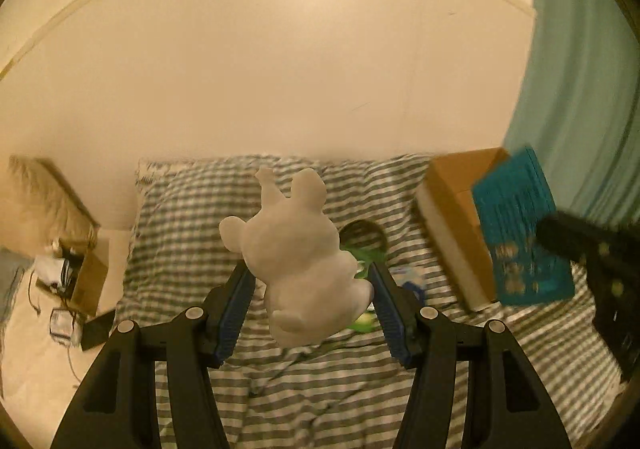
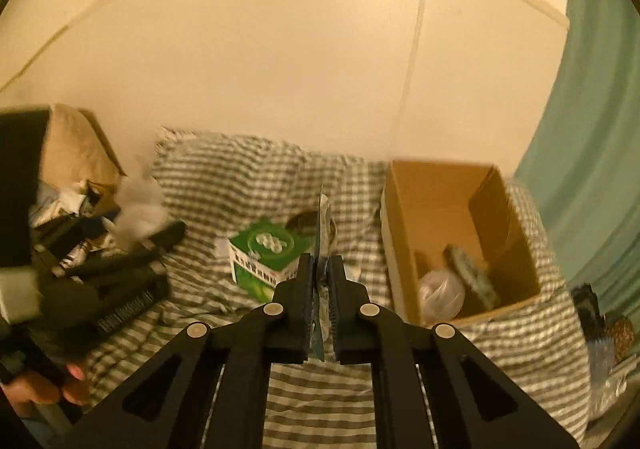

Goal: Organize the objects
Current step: 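Carry the bunny with the left tool while the right tool carries the blister pack to the box, then open the left tool to drop the bunny while the right tool drops the blister pack into the box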

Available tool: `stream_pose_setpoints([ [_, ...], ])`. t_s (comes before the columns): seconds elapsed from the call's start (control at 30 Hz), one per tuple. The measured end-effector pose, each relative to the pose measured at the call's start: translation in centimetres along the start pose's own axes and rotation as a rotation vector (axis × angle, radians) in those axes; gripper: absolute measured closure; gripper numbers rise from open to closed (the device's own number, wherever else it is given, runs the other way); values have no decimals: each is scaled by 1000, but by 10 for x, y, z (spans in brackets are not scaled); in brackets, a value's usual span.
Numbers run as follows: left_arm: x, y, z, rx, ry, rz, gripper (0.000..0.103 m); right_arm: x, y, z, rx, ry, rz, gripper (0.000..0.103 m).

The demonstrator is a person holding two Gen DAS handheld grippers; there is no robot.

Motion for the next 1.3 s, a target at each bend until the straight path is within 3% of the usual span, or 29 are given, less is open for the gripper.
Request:
stream_pose_setpoints([
  [0.27, 11, -61, -23, -77, -49, 75, 43, 49, -44, -53, 127, -62, 70, 96],
  [0.5, -15, -108, -26, -157, -11, 152, 43, 33, -92, -70, 123, -39, 67, 96],
  [0.9, -90, -186, 1, -164, 97, 185, 43, -71, -163, -18, 26, 99, -7, 96],
  [1.3, -135, -224, 27, -198, 143, 183, 41, -111, -208, 27, -26, 172, 9, 96],
])
Point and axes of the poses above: each gripper's, at about its wrist camera, not at the fingertips, and x roughly against the way its jaws point, y to its left, z to its underside, the point moved 6 cm from there along -x, roughly the way its jaws point, and after that the axes turned 10 degrees about x, right-handed, at the moved point
